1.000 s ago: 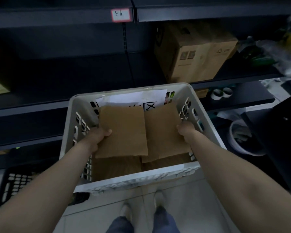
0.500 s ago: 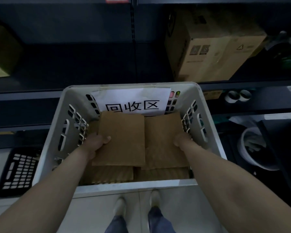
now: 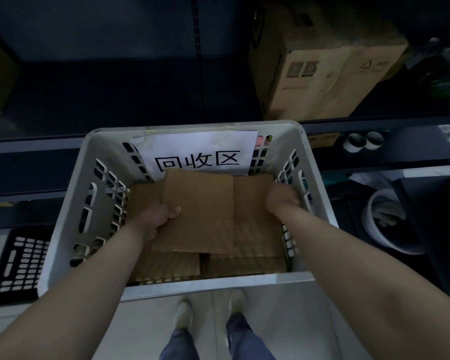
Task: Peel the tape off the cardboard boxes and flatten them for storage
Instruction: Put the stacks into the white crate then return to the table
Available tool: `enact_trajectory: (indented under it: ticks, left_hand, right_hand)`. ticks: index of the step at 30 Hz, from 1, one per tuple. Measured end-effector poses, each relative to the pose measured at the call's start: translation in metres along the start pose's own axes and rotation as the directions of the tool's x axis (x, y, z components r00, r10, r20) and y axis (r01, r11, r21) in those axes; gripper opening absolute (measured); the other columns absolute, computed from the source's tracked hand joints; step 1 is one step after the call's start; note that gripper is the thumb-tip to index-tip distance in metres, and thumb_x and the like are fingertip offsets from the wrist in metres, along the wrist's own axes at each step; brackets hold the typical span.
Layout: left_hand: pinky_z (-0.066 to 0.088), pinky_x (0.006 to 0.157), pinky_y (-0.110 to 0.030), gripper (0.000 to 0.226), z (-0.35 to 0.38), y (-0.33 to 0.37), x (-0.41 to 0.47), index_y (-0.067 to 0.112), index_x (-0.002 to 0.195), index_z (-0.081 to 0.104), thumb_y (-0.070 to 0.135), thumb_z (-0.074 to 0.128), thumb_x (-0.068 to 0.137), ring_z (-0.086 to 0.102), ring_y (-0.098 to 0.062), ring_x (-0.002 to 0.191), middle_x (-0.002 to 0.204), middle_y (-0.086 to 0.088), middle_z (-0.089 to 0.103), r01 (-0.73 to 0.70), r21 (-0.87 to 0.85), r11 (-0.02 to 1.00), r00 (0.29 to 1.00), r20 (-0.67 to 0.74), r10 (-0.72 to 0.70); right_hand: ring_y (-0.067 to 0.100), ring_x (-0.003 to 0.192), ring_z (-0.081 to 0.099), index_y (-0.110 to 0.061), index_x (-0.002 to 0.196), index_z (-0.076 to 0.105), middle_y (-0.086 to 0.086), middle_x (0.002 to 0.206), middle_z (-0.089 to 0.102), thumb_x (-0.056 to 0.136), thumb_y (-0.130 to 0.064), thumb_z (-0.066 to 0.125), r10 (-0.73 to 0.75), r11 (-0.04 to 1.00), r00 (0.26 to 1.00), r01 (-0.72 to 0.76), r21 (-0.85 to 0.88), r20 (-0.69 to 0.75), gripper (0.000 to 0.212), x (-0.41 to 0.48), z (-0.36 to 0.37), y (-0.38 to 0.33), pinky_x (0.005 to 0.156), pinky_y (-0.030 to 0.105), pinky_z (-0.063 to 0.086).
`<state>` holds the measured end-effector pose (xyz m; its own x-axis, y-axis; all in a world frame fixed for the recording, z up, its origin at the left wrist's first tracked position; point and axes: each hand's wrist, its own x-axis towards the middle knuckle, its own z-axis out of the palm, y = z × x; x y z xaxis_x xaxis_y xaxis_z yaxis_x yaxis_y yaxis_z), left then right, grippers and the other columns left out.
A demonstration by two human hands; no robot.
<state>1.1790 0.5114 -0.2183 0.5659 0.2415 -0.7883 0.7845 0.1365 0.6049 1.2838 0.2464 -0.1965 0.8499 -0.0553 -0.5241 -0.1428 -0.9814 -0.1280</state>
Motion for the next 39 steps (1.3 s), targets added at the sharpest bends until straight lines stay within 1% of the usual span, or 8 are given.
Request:
enact_trajectory:
  ticks: [6,9,12,16,21,28,35,39]
  left_hand:
    - [0.044,0.098,-0.042,0.050,0.067,0.009,-0.007,-0.001,0.132,0.047,0.024,0.063,0.091,0.053,-0.034,0.119,0.133,-0.016,0.054,0.008,0.175,0.985,0.996,0.082,-0.023]
    - [0.042,0.100,-0.035,0.041,0.092,0.007,-0.006,-0.002,0.122,0.053,0.031,0.053,0.096,0.050,-0.032,0.122,0.126,-0.017,0.055,-0.019,0.501,0.865,0.999,0.052,-0.008]
    - [0.040,0.066,-0.025,0.031,0.104,0.009,-0.005,0.010,0.076,0.052,0.030,0.047,0.099,0.058,-0.021,0.087,0.081,-0.005,0.052,-0.062,0.686,0.725,0.998,0.061,0.028]
    - [0.046,0.066,-0.028,0.029,0.111,0.002,0.008,0.003,0.091,0.063,0.032,0.063,0.090,0.063,-0.029,0.098,0.081,-0.007,0.060,-0.073,0.712,0.698,0.997,0.037,0.067]
    - [0.046,0.055,-0.025,0.036,0.128,0.000,0.021,0.010,0.070,0.052,0.039,0.067,0.085,0.055,-0.016,0.060,0.070,-0.005,0.057,-0.060,0.705,0.707,0.997,0.001,0.083]
    - [0.051,0.091,-0.038,0.045,0.145,0.005,0.026,0.001,0.119,0.054,0.036,0.057,0.092,0.058,-0.030,0.107,0.118,-0.015,0.058,-0.100,0.696,0.711,0.995,0.070,0.072]
    - [0.041,0.104,-0.037,0.080,0.147,0.005,0.035,-0.007,0.140,0.031,0.031,0.072,0.083,0.045,-0.031,0.128,0.141,-0.018,0.043,0.047,0.506,0.861,0.998,0.009,-0.060]
    - [0.044,0.096,-0.038,0.076,0.139,0.011,0.040,-0.007,0.139,0.032,0.021,0.073,0.082,0.046,-0.036,0.125,0.140,-0.022,0.043,0.109,0.413,0.904,0.994,-0.038,-0.102]
  right_hand:
    - [0.032,0.109,0.060,0.000,0.118,0.056,0.020,0.122,0.059,0.096,-0.003,0.041,-0.066,0.998,0.991,0.065,-0.010,-0.117,0.027,-0.001,-0.030,-0.004,0.079,0.036,0.051]
    - [0.033,0.105,0.061,-0.003,0.120,0.055,0.019,0.120,0.060,0.094,-0.004,0.042,-0.099,0.995,0.990,0.101,0.014,-0.096,0.030,0.002,-0.033,0.000,0.078,0.038,0.053]
    - [0.033,0.106,0.060,-0.007,0.125,0.053,0.018,0.121,0.059,0.093,-0.006,0.043,-0.138,0.990,0.987,0.140,0.026,-0.085,0.033,0.004,-0.030,0.003,0.080,0.039,0.054]
    - [0.032,0.110,0.056,-0.003,0.125,0.050,0.019,0.123,0.057,0.094,-0.004,0.040,-0.151,0.989,0.988,0.151,-0.003,-0.043,0.032,0.006,-0.026,0.005,0.087,0.035,0.047]
    - [0.032,0.106,0.060,0.001,0.117,0.052,0.020,0.119,0.059,0.096,-0.004,0.041,-0.187,0.980,0.982,0.185,-0.074,-0.030,0.025,0.008,-0.027,0.003,0.077,0.032,0.047]
    - [0.030,0.096,0.063,-0.001,0.108,0.057,0.018,0.110,0.063,0.095,-0.001,0.041,-0.209,0.977,0.978,0.208,-0.035,-0.011,0.021,0.006,-0.028,0.002,0.069,0.031,0.049]
    - [0.028,0.095,0.062,-0.001,0.111,0.055,0.016,0.108,0.062,0.094,0.001,0.039,-0.244,0.970,0.970,0.244,-0.008,-0.014,0.024,0.002,-0.031,0.000,0.065,0.026,0.042]
    - [0.024,0.089,0.060,-0.002,0.111,0.056,0.016,0.111,0.061,0.095,-0.001,0.039,-0.257,0.966,0.966,0.256,-0.032,-0.035,0.024,0.002,-0.033,-0.001,0.065,0.025,0.042]
